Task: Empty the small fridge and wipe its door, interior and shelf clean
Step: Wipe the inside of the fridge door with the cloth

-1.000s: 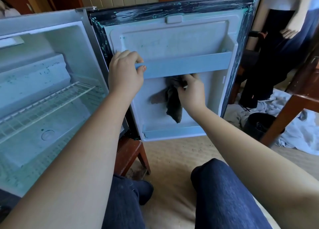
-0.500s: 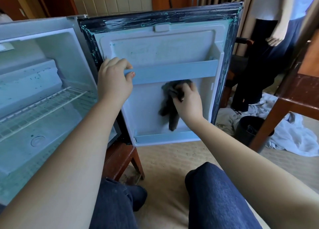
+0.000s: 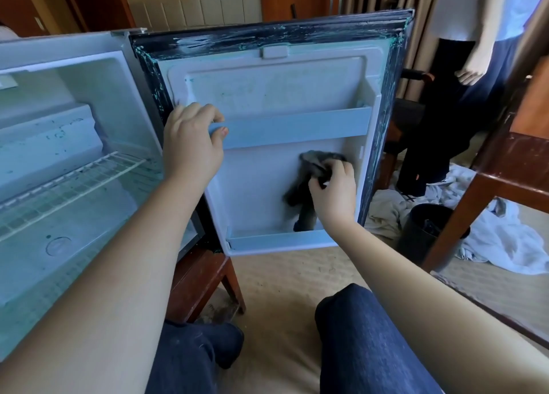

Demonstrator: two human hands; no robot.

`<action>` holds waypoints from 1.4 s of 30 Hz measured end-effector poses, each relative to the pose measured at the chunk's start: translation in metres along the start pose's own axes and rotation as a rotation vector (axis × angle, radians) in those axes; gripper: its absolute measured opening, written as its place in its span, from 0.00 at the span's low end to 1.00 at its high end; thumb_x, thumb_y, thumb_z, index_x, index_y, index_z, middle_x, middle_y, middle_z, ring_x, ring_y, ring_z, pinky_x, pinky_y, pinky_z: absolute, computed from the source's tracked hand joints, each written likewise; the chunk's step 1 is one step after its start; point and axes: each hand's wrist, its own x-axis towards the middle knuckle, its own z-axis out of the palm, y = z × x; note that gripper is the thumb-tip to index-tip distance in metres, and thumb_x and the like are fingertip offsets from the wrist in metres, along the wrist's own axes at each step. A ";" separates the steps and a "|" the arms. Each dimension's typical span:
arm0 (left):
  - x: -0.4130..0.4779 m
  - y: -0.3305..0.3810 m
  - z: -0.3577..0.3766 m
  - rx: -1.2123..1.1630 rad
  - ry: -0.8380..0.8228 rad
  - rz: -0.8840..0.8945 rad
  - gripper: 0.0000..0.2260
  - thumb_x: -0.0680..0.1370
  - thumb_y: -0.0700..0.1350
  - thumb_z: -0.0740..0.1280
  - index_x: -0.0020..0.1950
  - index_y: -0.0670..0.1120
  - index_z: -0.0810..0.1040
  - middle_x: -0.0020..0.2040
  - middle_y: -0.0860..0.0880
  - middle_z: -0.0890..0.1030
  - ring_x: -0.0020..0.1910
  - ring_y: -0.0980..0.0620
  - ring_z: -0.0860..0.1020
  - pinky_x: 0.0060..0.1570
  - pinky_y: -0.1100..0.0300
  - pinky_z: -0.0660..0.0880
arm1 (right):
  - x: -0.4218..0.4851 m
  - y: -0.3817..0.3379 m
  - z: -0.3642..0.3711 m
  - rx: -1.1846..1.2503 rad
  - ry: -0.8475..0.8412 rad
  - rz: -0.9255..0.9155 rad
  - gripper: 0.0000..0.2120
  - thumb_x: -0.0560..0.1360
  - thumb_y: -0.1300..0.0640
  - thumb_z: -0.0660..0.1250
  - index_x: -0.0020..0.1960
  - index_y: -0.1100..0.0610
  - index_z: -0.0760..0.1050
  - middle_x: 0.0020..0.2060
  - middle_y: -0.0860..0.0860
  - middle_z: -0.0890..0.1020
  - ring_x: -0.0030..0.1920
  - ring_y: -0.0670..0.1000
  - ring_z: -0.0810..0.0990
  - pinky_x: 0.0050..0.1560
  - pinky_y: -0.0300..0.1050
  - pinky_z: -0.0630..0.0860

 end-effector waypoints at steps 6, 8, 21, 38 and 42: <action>0.001 0.003 0.001 -0.012 -0.006 -0.017 0.03 0.75 0.38 0.68 0.47 0.39 0.78 0.46 0.41 0.78 0.51 0.39 0.73 0.62 0.46 0.67 | 0.004 -0.032 0.012 -0.467 -0.002 -0.151 0.37 0.77 0.56 0.61 0.75 0.70 0.43 0.75 0.68 0.48 0.75 0.65 0.49 0.75 0.53 0.51; 0.002 0.002 0.003 -0.017 0.001 -0.012 0.03 0.75 0.39 0.68 0.48 0.40 0.78 0.46 0.41 0.78 0.51 0.39 0.73 0.57 0.50 0.66 | -0.001 -0.023 0.018 -0.560 -0.020 -0.143 0.39 0.76 0.59 0.62 0.74 0.74 0.43 0.74 0.70 0.50 0.75 0.66 0.51 0.75 0.55 0.51; 0.004 0.002 0.014 -0.013 0.068 0.016 0.04 0.75 0.40 0.68 0.47 0.40 0.78 0.45 0.43 0.79 0.50 0.40 0.73 0.57 0.54 0.65 | -0.021 0.060 0.047 -0.816 -0.368 0.039 0.33 0.81 0.41 0.50 0.72 0.68 0.56 0.69 0.64 0.65 0.68 0.60 0.66 0.68 0.48 0.63; 0.006 0.003 0.024 0.017 0.087 0.020 0.04 0.74 0.40 0.67 0.47 0.40 0.78 0.46 0.42 0.79 0.50 0.39 0.74 0.57 0.54 0.64 | -0.046 -0.030 0.126 -0.526 -0.719 -0.065 0.07 0.76 0.61 0.61 0.52 0.58 0.75 0.50 0.55 0.81 0.51 0.56 0.80 0.44 0.44 0.71; 0.004 0.002 0.021 0.012 0.078 0.010 0.04 0.75 0.40 0.67 0.47 0.40 0.78 0.46 0.42 0.79 0.50 0.39 0.74 0.60 0.55 0.63 | -0.052 -0.030 0.135 -0.479 -0.765 -0.097 0.03 0.75 0.63 0.62 0.48 0.59 0.73 0.53 0.57 0.80 0.54 0.57 0.78 0.48 0.45 0.73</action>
